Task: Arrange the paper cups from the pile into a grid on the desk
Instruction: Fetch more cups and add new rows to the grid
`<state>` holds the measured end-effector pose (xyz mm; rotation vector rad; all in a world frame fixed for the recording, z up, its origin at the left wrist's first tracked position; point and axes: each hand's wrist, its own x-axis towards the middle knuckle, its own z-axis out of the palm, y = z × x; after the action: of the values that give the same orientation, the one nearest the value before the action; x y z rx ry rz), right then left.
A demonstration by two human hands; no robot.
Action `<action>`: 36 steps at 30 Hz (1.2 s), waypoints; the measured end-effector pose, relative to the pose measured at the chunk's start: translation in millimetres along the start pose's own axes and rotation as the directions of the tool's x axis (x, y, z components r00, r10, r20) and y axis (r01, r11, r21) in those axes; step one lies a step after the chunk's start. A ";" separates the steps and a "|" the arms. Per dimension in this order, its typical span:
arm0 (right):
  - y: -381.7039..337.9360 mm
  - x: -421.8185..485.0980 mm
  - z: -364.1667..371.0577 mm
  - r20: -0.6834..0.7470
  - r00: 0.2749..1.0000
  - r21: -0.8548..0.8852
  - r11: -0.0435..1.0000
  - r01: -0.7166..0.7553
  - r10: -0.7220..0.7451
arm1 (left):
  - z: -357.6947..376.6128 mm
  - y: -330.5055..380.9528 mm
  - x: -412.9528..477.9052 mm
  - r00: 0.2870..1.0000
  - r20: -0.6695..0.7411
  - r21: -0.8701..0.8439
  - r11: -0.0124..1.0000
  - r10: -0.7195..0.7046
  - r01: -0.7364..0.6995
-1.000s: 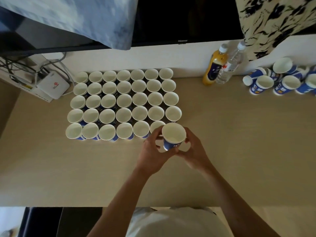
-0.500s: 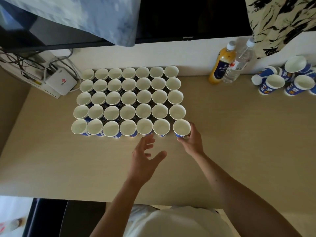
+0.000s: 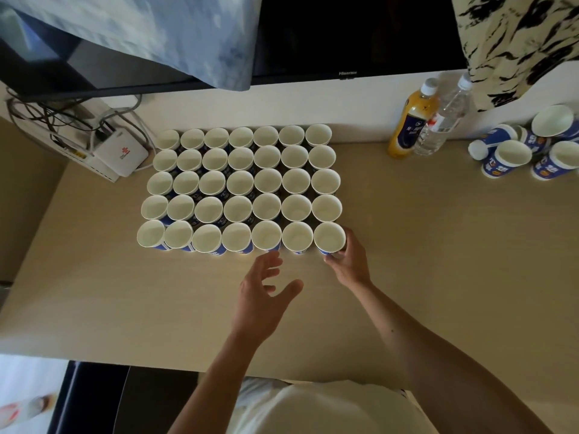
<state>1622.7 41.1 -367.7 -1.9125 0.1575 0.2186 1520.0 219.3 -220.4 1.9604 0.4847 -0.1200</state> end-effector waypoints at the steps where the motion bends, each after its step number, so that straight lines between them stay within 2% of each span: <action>1: 0.4 -0.4 -1.4 0.005 1.000 -0.006 1.000 -0.013 0.013 | 0.7 1.1 -0.5 1.000 -0.003 0.000 1.000 0.000 0.000; 6: 11.0 -8.9 -12.6 -0.001 0.999 -0.087 0.996 -0.034 0.034 | 7.4 10.3 -5.4 0.999 -0.036 -0.035 0.999 0.007 -0.009; 11: 16.1 -29.1 -32.9 -0.049 0.998 -0.076 0.996 -0.054 0.050 | 25.1 19.6 -17.7 0.996 -0.083 -0.106 0.994 0.016 -0.025; 18: -14.0 -67.5 -76.5 -0.200 0.980 0.078 0.997 0.019 -0.003 | 47.6 39.3 -37.1 0.992 -0.025 -0.117 0.985 0.122 -0.124; 21: -32.0 -96.8 -96.3 -0.232 0.972 0.165 0.986 0.012 0.027 | 57.9 47.6 -46.5 0.990 0.017 -0.121 0.983 0.143 -0.140; 28: -44.5 -147.8 -165.4 -0.289 0.957 0.178 0.982 0.061 -0.007 | 107.7 70.4 -71.5 0.979 0.106 -0.198 0.969 0.174 -0.151; 32: -39.8 -153.3 -203.6 -0.361 0.932 0.218 0.975 0.051 0.032 | 141.6 85.5 -82.7 0.970 0.149 -0.227 0.961 0.192 -0.156; 36: -29.2 -139.0 -235.0 -0.363 0.931 0.208 0.978 0.035 0.044 | 178.2 102.3 -84.2 0.965 0.148 -0.192 0.964 0.215 -0.185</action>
<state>1511.3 -169.0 -230.5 -1.7239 0.4191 -0.1524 1506.5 0.5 -185.1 1.7948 0.1779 -0.1082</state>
